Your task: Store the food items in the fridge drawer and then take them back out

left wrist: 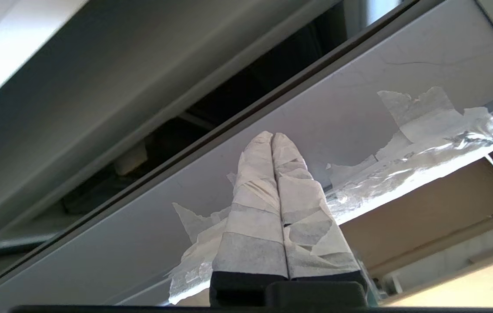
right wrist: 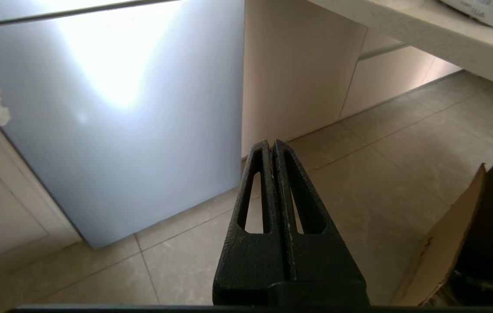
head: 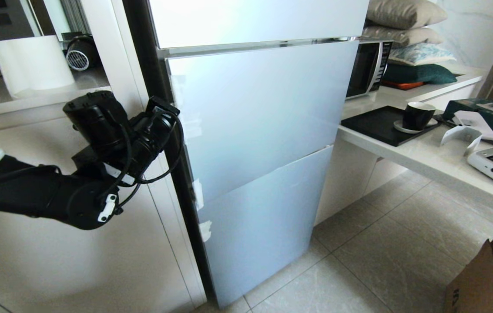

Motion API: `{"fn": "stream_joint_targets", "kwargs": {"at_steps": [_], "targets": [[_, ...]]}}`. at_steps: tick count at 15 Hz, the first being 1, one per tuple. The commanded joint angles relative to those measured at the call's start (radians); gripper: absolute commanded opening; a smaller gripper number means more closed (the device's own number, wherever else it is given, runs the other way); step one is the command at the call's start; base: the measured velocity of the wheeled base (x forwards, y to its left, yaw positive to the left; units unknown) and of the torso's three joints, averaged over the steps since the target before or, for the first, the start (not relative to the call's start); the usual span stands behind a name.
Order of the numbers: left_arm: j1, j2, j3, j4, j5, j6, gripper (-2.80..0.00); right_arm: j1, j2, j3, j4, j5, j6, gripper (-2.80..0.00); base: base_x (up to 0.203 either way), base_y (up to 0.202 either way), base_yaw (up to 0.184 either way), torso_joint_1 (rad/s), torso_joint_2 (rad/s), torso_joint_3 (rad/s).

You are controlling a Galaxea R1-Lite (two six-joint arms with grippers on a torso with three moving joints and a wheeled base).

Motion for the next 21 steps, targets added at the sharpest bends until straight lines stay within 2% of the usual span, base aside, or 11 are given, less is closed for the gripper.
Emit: {"fn": "stream_joint_targets", "kwargs": {"at_steps": [1, 5, 10, 14, 15, 16, 17, 19, 21], "targets": [[-0.021, -0.044, 0.042, -0.007, 0.007, -0.007, -2.8, 0.0, 0.0, 0.0, 0.0, 0.0, 0.0, -2.8, 0.0, 0.0, 0.0, 0.0, 0.0, 0.0], [-0.101, -0.144, 0.157, -0.009, 0.009, -0.008, -2.8, 0.0, 0.0, 0.0, 0.0, 0.0, -0.001, -2.8, 0.0, 0.0, 0.0, 0.0, 0.0, 0.0], [-0.276, -0.328, 0.358, -0.009, 0.007, -0.006, -2.8, 0.0, 0.001, 0.0, 0.0, 0.0, -0.001, -2.8, 0.0, 0.0, 0.0, 0.0, 0.0, 0.0], [-0.297, -0.508, 0.498, -0.005, -0.056, 0.013, -2.8, 0.0, 0.0, 0.0, 0.0, 0.0, -0.001, -2.8, 0.0, 0.0, 0.0, 0.0, 0.0, 0.0], [-0.297, -0.555, 0.522, 0.0, -0.065, 0.067, -2.8, 0.0, 0.0, 0.0, 0.0, 0.0, -0.001, -2.8, 0.0, 0.0, 0.0, 0.0, 0.0, 0.0], [-0.298, -0.598, 0.531, 0.009, -0.069, 0.189, -2.8, 0.0, 0.0, 0.0, 0.0, 0.0, -0.001, -2.8, 0.0, 0.0, 0.0, 0.0, 0.0, 0.0], [-0.298, -0.651, 0.531, 0.041, -0.07, 0.345, -2.8, 0.0, 0.001, 0.0, 0.0, 0.0, -0.001, -2.8, 0.0, 0.0, 0.0, 0.0, 0.0, 0.0], [-0.298, -0.785, 0.527, 0.208, -0.071, 0.617, -2.8, 0.0, 0.0, 0.0, 0.0, 0.0, -0.001, -2.8, 0.0, 0.0, 0.0, 0.0, 0.0, 0.0], [-0.29, -0.947, 0.535, 0.411, -0.072, 0.793, -2.8, 0.0, 0.0, 0.0, 0.0, 0.0, -0.001, -2.8, 0.0, 0.0, 0.0, 0.0, 0.0, 0.0]]}}
